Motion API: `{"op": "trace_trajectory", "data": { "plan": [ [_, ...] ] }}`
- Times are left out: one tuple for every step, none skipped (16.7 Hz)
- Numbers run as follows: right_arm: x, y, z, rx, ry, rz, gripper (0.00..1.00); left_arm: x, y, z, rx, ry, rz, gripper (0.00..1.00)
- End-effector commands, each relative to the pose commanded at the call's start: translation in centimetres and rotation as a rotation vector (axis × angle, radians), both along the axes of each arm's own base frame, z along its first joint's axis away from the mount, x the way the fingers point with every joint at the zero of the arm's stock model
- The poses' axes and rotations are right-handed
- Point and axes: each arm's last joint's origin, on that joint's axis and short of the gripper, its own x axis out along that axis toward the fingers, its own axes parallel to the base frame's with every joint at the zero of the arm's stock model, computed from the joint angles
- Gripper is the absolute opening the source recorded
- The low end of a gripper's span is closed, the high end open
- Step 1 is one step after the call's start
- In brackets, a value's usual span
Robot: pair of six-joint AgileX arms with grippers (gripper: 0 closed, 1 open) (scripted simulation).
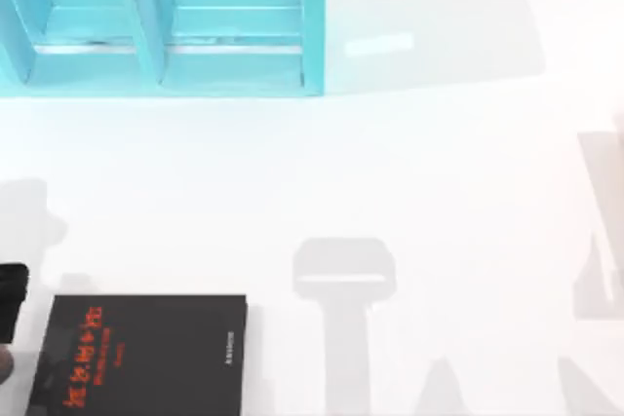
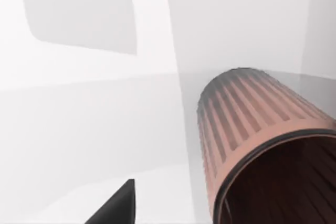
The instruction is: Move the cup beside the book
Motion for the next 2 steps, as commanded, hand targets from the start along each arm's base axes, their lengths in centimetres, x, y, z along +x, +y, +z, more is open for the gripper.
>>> {"op": "trace_trajectory", "data": {
  "plan": [
    [0.00,0.00,0.00,0.000,0.000,0.000,1.00,0.00,0.00,0.00,0.000,0.000,0.000,1.00],
    [0.00,0.00,0.00,0.000,0.000,0.000,1.00,0.00,0.00,0.00,0.000,0.000,0.000,1.00]
  ]
}}
